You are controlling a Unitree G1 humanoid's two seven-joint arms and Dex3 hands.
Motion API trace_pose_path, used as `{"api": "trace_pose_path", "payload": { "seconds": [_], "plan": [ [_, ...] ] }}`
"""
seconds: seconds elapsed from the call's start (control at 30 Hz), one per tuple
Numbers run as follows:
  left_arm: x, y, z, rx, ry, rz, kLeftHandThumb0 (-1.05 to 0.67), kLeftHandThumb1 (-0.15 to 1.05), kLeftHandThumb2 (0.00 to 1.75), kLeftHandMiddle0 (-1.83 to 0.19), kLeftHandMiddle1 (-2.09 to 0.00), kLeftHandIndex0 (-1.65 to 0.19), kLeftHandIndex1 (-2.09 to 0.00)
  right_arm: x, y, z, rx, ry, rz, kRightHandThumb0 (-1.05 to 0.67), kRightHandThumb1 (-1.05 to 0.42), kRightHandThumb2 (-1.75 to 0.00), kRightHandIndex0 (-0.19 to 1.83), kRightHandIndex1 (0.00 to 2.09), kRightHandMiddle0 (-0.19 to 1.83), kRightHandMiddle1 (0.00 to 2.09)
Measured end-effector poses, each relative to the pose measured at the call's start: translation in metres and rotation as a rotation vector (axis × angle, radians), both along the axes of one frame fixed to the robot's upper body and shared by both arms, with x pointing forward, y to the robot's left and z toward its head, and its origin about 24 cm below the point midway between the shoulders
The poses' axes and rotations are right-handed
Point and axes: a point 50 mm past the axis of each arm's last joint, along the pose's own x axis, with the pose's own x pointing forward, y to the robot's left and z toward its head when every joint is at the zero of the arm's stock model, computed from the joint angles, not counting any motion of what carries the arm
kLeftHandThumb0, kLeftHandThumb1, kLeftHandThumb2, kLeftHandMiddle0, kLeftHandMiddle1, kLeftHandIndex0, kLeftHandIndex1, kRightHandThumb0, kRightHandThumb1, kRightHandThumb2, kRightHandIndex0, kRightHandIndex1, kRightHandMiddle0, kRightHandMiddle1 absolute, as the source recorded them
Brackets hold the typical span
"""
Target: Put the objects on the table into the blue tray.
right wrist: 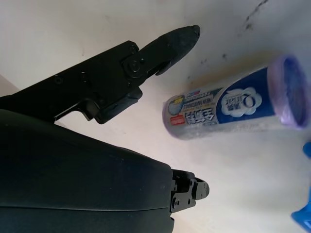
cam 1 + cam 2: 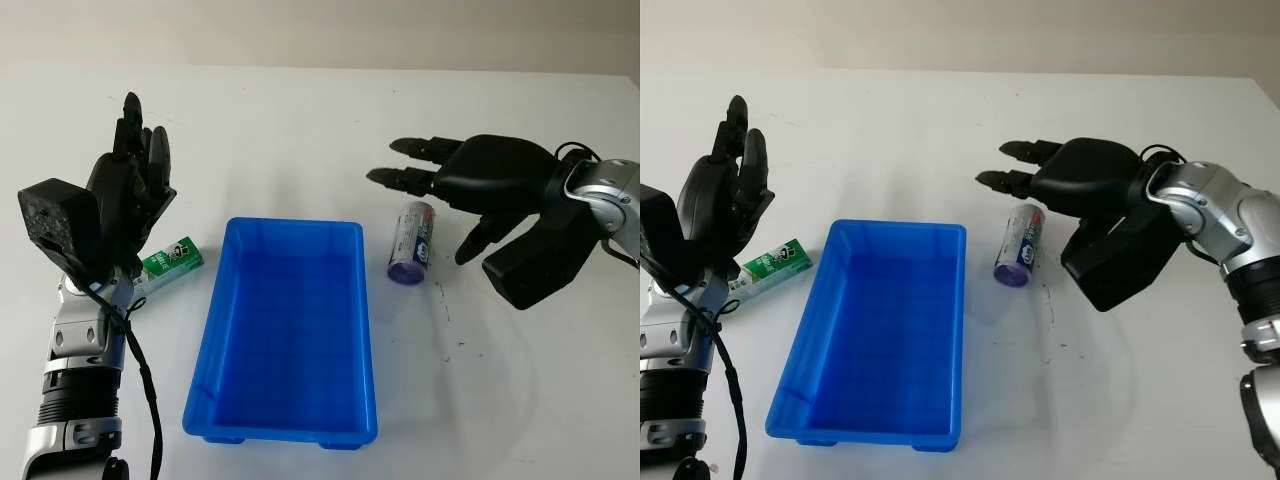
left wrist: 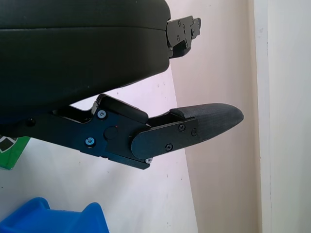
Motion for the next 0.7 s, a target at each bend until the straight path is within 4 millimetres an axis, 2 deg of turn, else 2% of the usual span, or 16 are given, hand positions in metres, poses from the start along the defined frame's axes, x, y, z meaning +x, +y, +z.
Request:
{"api": "trace_pose_path", "payload": {
  "seconds": [0.43, 0.7],
  "plan": [
    [0.000, 0.000, 0.001, 0.000, -0.007, 0.005, -0.77, 1.05, 0.66, 0.19, -0.02, 0.19, 0.00, 0.000, -0.001, -0.023, 0.050, 0.042, 0.070, -0.40, -0.80, -0.06, 0.08, 0.08, 0.12, 0.07],
    [-0.002, 0.000, 0.002, 0.001, -0.006, 0.008, -0.77, 1.05, 0.66, 0.19, -0.01, 0.19, 0.00, 0.003, 0.007, -0.028, 0.077, 0.026, 0.122, -0.27, -0.94, -0.08, 0.18, 0.11, 0.20, 0.10]
  ]
}}
